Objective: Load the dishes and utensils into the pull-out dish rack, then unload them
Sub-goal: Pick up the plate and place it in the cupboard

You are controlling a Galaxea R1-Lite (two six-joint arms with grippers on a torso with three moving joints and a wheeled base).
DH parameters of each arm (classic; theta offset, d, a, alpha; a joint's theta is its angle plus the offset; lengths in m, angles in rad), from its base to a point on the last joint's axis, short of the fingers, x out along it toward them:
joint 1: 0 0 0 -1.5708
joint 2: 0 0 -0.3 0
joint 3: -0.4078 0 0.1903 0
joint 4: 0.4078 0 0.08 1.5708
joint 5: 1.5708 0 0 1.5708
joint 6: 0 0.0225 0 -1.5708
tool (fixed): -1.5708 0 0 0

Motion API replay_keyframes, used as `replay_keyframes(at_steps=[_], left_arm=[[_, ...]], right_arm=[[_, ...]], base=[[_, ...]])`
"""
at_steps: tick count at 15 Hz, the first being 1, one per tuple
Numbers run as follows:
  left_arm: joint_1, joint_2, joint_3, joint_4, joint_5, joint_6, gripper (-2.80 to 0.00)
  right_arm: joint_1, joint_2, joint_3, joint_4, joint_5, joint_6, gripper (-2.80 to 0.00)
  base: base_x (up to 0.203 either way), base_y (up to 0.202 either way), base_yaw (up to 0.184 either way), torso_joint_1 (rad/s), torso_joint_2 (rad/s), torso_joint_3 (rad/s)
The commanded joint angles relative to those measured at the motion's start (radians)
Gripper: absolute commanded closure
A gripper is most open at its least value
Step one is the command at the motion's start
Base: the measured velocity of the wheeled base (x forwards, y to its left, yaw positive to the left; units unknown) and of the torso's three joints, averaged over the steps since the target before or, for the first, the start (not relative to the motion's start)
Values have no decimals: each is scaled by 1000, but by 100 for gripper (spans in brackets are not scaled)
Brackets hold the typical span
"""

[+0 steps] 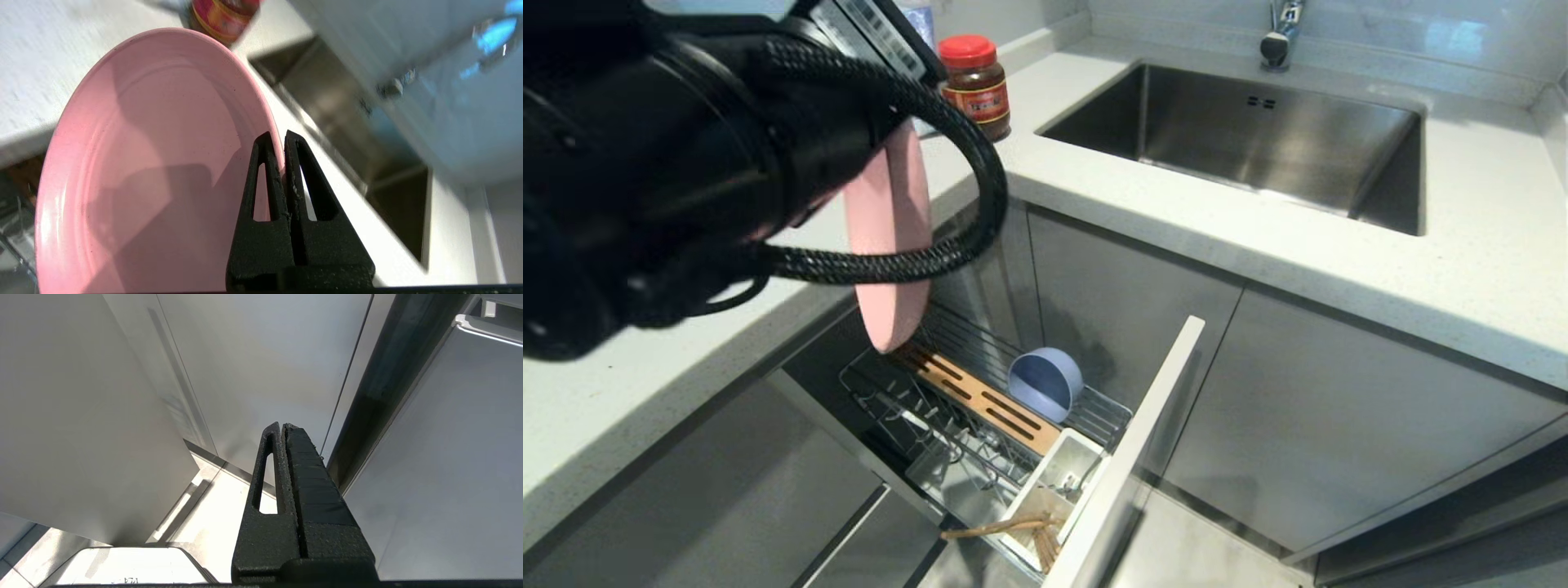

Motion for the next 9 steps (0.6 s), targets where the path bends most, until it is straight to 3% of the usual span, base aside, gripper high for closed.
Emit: replay_keyframes(at_steps=[1,3,4,9], left_arm=[[-23,50,75,-33,7,-30,0],[-24,73,159,-50,7,-101,0],[-24,83,196,-50,5,-177,0],[-19,100,268,-49,6,-433,0]], right_arm=[[1,-4,2,-1,0,0,0],[1,-4,2,-1,0,0,0],[0,-4,2,-1,0,0,0],[1,-4,2,-1,0,0,0]], base=[[0,0,0,0,0,0],[0,0,0,0,0,0],[0,0,0,0,0,0],[0,0,0,0,0,0]])
